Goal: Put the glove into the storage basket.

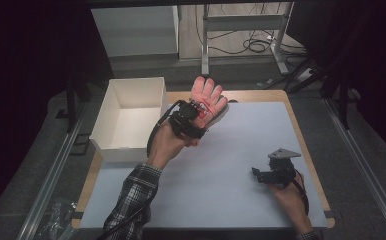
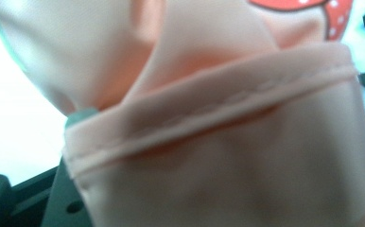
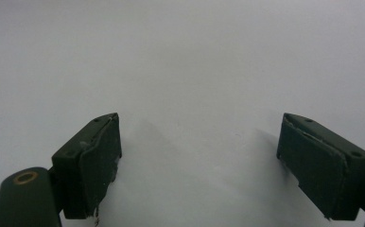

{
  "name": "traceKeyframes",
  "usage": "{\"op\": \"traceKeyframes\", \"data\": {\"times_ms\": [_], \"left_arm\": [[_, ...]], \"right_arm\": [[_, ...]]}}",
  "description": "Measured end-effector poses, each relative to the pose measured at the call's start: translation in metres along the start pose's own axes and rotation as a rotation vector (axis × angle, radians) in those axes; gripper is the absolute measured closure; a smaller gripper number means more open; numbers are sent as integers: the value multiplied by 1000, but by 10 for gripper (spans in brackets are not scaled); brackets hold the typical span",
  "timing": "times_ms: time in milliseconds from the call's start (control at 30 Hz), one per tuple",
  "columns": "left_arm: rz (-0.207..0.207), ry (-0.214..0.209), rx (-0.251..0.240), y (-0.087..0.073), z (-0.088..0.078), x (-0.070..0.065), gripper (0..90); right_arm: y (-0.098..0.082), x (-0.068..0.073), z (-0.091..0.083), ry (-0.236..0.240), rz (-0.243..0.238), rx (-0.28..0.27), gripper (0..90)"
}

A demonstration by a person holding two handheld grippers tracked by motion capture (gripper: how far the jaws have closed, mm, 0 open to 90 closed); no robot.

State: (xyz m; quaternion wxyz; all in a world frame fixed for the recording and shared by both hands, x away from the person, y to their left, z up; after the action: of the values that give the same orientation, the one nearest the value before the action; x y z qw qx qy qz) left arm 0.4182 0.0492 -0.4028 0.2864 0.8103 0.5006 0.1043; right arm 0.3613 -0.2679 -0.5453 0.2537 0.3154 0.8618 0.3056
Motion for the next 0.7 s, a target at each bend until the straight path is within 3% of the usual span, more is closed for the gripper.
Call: {"op": "traceKeyframes", "data": {"times_ms": [333, 467, 700], "left_arm": [[-52, 54, -27, 17, -25, 23, 404], [-72, 95, -34, 18, -32, 35, 400], [-136, 117, -57, 16, -45, 61, 400]], "right_arm": [[0, 0, 0, 2, 0, -1, 148], [0, 0, 0, 1, 0, -1, 148], [0, 0, 0, 1, 0, -1, 148]]}}
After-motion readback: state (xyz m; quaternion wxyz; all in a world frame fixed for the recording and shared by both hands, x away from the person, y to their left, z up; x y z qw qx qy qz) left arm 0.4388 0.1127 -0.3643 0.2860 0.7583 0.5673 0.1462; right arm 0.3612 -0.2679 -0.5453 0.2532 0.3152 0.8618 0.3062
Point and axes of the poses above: each handheld gripper's, and its own axes: z roughly forward along the jaws, y roughly out of its top, x roughly to its left, the point moved 2 cm from there along z, roughly forward along the jaws, and after that the axes turned 15 degrees about -z, right-handed, at the moved point
